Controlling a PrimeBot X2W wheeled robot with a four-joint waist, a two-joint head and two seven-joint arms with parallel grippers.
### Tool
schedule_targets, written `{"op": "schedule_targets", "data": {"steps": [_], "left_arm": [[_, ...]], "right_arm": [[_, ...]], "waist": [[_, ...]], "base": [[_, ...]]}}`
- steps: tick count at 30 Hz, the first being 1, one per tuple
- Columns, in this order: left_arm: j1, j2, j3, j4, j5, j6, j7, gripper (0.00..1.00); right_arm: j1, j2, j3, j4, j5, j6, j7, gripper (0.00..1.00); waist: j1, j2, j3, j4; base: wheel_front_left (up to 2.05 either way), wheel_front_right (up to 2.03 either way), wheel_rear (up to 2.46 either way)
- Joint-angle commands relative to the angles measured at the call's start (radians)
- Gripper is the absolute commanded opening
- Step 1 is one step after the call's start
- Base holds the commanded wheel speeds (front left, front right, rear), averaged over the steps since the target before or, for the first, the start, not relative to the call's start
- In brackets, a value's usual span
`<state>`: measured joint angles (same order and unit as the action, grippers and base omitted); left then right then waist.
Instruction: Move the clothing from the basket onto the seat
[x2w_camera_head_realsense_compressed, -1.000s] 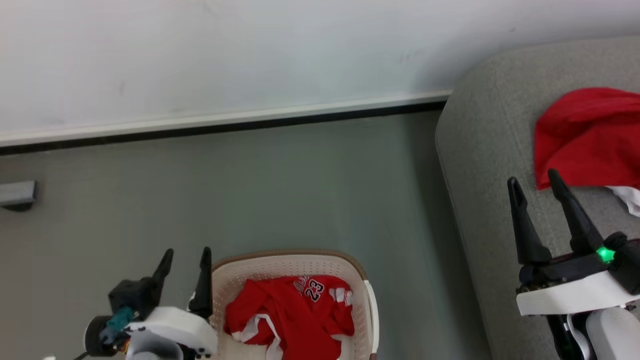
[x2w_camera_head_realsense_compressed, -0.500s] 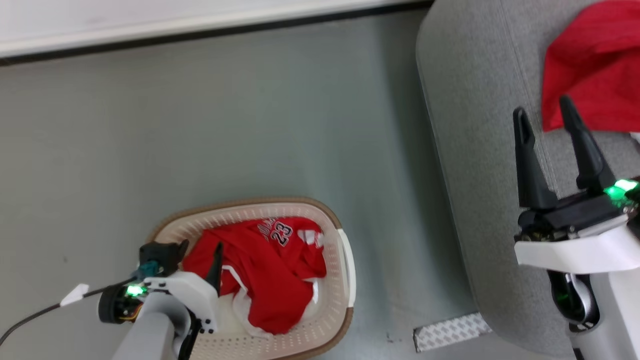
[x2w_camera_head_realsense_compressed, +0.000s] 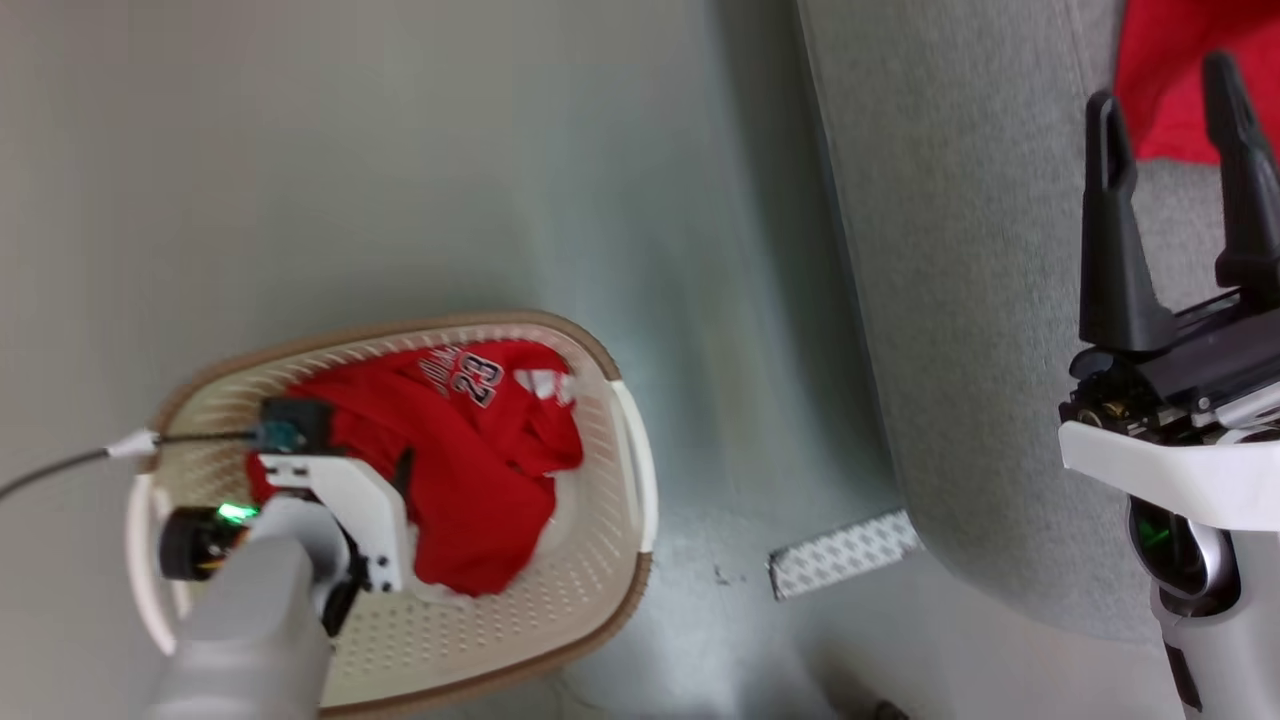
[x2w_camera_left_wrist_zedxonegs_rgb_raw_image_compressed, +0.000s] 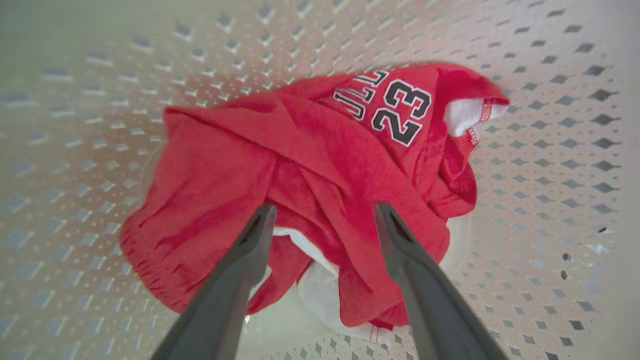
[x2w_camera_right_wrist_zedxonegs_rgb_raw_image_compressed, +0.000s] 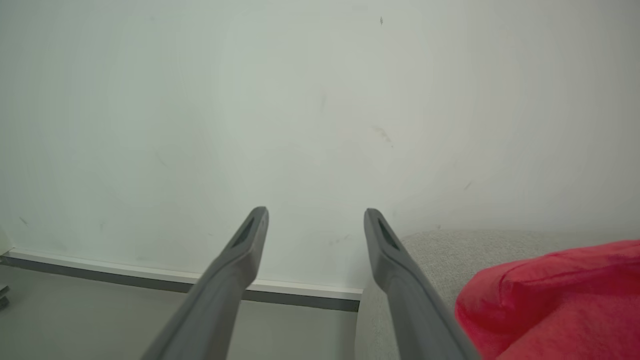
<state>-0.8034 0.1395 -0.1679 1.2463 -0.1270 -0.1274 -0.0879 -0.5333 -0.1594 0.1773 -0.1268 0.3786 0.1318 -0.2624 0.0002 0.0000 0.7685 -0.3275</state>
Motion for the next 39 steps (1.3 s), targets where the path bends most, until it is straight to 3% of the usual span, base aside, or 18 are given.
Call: {"op": "schedule_targets", "data": {"steps": [1, 9, 20, 26, 27, 28, 29, 30, 39], "left_arm": [[-0.03, 0.022, 0.002, 0.013, -0.007, 0.011, 0.03, 1.0], [-0.08, 0.068, 0.026, 0.034, -0.04, 0.049, 0.118, 1.0], [-0.112, 0.085, 0.005, 0.043, -0.043, 0.068, 0.25, 1.0], [-0.134, 0.101, -0.001, 0.044, -0.05, 0.065, 0.255, 1.0], [-0.136, 0.103, -0.002, 0.044, -0.05, 0.064, 0.253, 0.95], [-0.138, 0.103, -0.003, 0.044, -0.052, 0.062, 0.245, 0.46], [-0.141, 0.102, -0.004, 0.044, -0.052, 0.059, 0.236, 0.09], [-0.144, 0.102, -0.005, 0.044, -0.053, 0.056, 0.233, 0.0], [-0.152, 0.111, -0.012, 0.043, -0.073, 0.037, 0.195, 0.0]], "right_arm": [[-0.019, 0.01, -0.003, -0.021, 0.004, -0.002, -0.003, 1.0], [-0.041, 0.043, -0.012, -0.048, 0.015, -0.002, -0.003, 1.0], [-0.006, 0.063, -0.024, -0.065, -0.005, -0.002, -0.003, 1.0], [-0.005, 0.073, -0.011, -0.075, -0.04, -0.002, -0.003, 1.0], [-0.004, 0.076, -0.011, -0.073, -0.043, -0.002, -0.003, 1.0], [-0.005, 0.077, -0.011, -0.071, -0.047, -0.002, -0.003, 1.0], [-0.006, 0.079, -0.011, -0.068, -0.048, -0.002, -0.003, 1.0], [-0.009, 0.081, -0.01, -0.065, -0.049, -0.002, -0.003, 1.0], [-0.043, 0.091, 0.004, -0.034, -0.03, -0.002, -0.003, 1.0]], "waist": [[-0.0002, 0.0, 0.066, -0.049], [-0.0002, 0.0, 0.149, -0.1], [-0.0002, 0.0, 0.189, -0.093], [-0.0002, 0.0, 0.201, -0.076], [-0.0002, 0.0, 0.203, -0.074], [-0.0002, 0.0, 0.204, -0.073], [-0.0002, 0.0, 0.205, -0.073], [-0.0002, 0.0, 0.205, -0.073], [-0.0002, 0.0, 0.186, -0.083]], "base": [[0.0, 0.0, 0.0], [0.0, 0.0, 0.0], [0.01, 0.01, 0.01], [0.09, 0.09, 0.09], [0.01, 0.01, 0.01], [0.0, 0.0, 0.0], [0.0, 0.0, 0.0], [0.0, 0.0, 0.0], [0.0, 0.0, 0.0]]}}
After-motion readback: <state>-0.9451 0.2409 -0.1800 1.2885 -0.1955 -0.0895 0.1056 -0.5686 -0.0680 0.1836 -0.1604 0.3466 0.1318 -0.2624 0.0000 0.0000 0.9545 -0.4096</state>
